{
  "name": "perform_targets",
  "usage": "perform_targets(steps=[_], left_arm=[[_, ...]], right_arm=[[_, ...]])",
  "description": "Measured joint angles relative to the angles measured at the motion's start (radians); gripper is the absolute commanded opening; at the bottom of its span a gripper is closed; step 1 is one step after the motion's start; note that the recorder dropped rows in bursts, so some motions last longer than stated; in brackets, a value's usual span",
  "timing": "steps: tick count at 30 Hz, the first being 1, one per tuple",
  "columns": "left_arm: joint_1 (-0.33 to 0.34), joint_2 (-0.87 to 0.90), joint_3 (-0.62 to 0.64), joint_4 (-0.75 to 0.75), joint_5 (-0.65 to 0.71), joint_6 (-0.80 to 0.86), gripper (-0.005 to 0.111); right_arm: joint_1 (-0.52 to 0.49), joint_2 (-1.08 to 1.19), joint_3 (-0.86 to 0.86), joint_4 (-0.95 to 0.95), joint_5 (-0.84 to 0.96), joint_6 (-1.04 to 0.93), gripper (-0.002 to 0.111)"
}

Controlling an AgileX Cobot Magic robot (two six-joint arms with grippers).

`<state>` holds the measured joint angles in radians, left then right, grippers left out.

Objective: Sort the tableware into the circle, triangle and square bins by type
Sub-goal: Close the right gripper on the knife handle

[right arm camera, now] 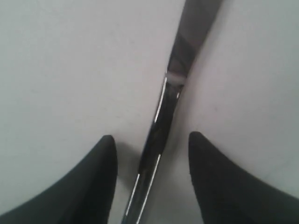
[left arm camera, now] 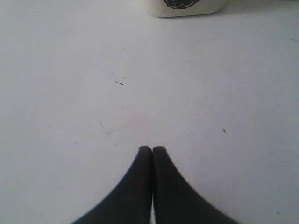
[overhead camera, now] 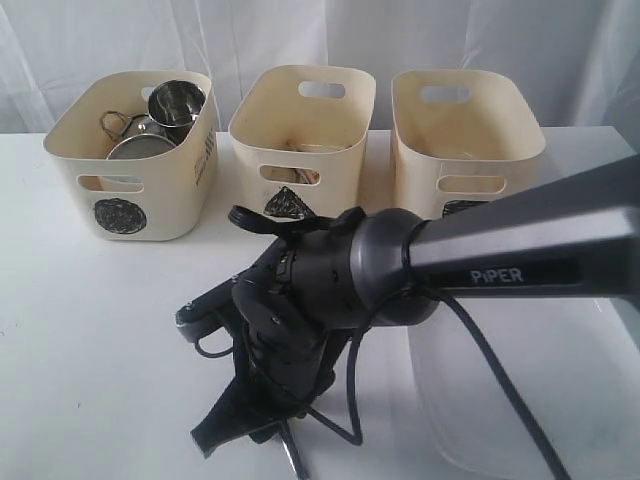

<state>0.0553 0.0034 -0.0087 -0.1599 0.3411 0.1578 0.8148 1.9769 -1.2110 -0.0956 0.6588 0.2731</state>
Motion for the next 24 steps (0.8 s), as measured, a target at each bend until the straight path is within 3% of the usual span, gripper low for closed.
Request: perform_targets(steps=[5, 11, 24], left_arm=[[0.0, 0.0, 0.0, 0.0, 0.0, 0.0, 0.0], [0.0, 0.0, 0.0, 0.0, 0.0, 0.0, 0.0], [0.0, 0.0, 0.0, 0.0, 0.0, 0.0, 0.0]], right_arm=[[0.002, 0.011, -0.006, 0.006, 0.004, 0.0, 0.029], [0.004, 0.023, -0.016, 0.008, 0.029, -0.051, 0.0], [0.004, -0.004, -0.011, 0.011, 0.077, -0.095, 0.0]])
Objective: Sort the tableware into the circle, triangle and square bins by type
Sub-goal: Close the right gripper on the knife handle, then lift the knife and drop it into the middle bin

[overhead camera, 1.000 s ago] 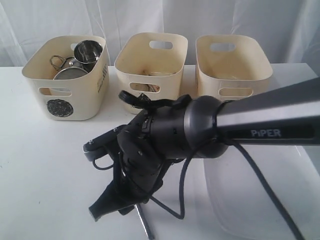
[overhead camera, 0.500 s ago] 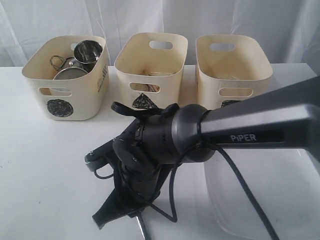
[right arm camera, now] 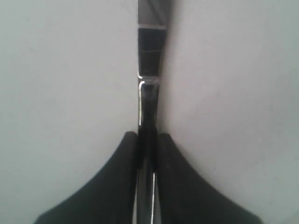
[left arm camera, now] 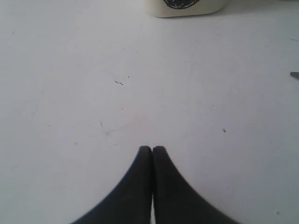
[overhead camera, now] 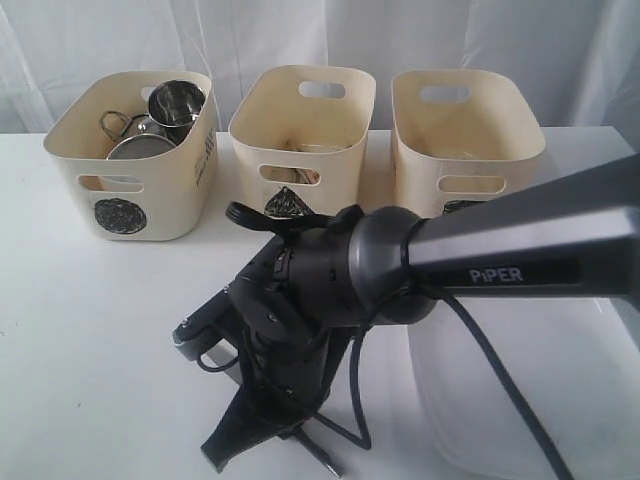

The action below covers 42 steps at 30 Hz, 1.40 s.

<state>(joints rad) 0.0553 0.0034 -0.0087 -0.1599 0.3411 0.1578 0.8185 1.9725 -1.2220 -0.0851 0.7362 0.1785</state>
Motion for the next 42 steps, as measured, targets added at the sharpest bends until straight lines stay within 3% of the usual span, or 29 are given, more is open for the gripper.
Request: perform_targets(steps=[21, 28, 34, 42], left_arm=[[0.0, 0.0, 0.0, 0.0, 0.0, 0.0, 0.0], [0.0, 0.0, 0.0, 0.0, 0.0, 0.0, 0.0], [0.0, 0.0, 0.0, 0.0, 0.0, 0.0, 0.0], [0.0, 0.0, 0.0, 0.0, 0.0, 0.0, 0.0]], right_arm=[[0.0, -0.185, -0.003, -0.012, -0.036, 0.005, 0.0], [-0.056, -0.28, -0.041, -0.156, -0.246, 0.137, 0.0], [-0.175, -0.293, -0.041, -0.215, -0.449, 0.301, 0.0], [-0.349, -0.286, -0.041, -0.218, -0.771, 0.327, 0.0]])
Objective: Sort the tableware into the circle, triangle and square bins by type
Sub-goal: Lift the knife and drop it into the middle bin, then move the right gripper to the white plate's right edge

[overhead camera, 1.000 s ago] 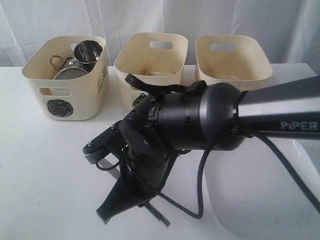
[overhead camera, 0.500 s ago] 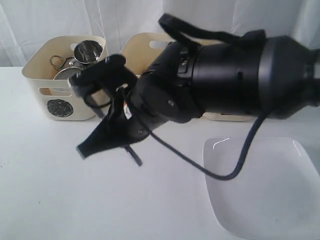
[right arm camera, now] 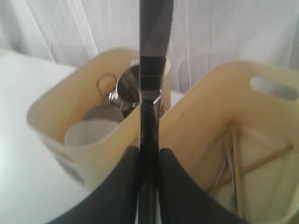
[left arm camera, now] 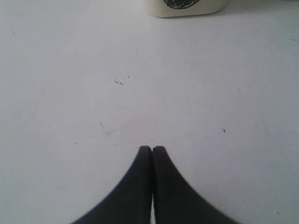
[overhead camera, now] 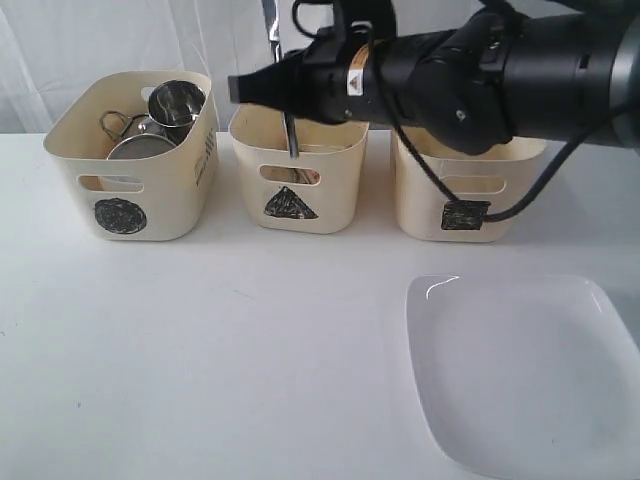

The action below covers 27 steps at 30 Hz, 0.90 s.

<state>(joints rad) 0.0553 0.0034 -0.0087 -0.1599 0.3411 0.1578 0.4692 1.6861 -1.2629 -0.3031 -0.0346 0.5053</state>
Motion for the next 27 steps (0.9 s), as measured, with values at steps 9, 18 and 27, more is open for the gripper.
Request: perform_targets(steps=[9, 18, 27], left_arm=[[0.0, 0.0, 0.0, 0.0, 0.0, 0.0, 0.0], [0.0, 0.0, 0.0, 0.0, 0.0, 0.0, 0.0], [0.0, 0.0, 0.0, 0.0, 0.0, 0.0, 0.0]], right_arm=[[-0.151, 0.22, -0.102, 0.004, -0.374, -0.019, 0.0], [-0.185, 0.423, -0.245, 0.006, -0.382, -0.067, 0.023], [-0.185, 0.426, -0.261, 0.006, -0.363, -0.088, 0.034]])
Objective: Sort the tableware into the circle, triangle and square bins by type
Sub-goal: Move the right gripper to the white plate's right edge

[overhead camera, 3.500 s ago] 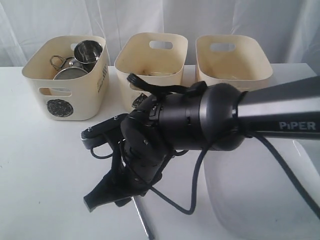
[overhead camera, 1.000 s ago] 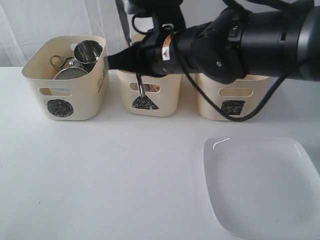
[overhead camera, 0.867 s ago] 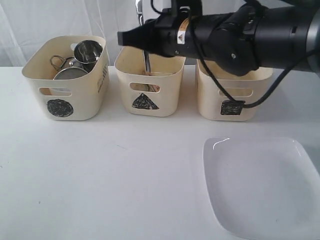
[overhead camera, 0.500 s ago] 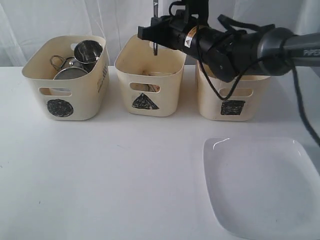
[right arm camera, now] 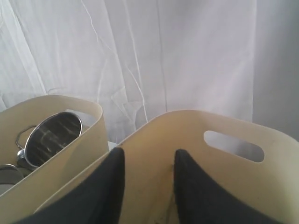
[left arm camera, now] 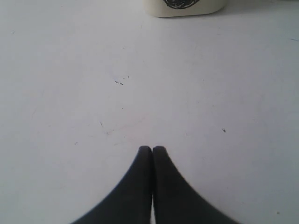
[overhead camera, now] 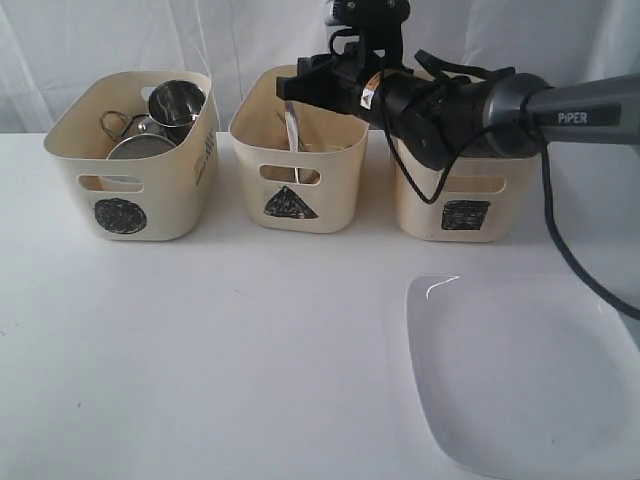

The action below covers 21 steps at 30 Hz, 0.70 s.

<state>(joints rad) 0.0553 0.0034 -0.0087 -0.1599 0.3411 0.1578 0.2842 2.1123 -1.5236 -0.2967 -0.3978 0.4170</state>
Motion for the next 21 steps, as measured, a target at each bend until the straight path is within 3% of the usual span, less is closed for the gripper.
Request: perform_targets(steps=[6, 11, 15, 19, 21], left_arm=[[0.0, 0.0, 0.0, 0.0, 0.0, 0.0, 0.0], [0.0, 0.0, 0.0, 0.0, 0.0, 0.0, 0.0], [0.0, 0.0, 0.0, 0.0, 0.0, 0.0, 0.0], [0.0, 0.0, 0.0, 0.0, 0.0, 0.0, 0.0], [0.0, 0.0, 0.0, 0.0, 0.0, 0.0, 0.0]], right_arm=[[0.0, -0.087, 0.0, 0.0, 0.197, 0.11, 0.026], [0.0, -0.247, 0.0, -0.024, 0.591, 0.109, 0.001], [0.0, -0.371, 0.024, -0.07, 0.886, -0.047, 0.0], [0.0, -0.522, 0.15, -0.083, 0.949, -0.107, 0.0], [-0.006, -0.67, 0.3, -0.083, 0.933, -0.109, 0.0]])
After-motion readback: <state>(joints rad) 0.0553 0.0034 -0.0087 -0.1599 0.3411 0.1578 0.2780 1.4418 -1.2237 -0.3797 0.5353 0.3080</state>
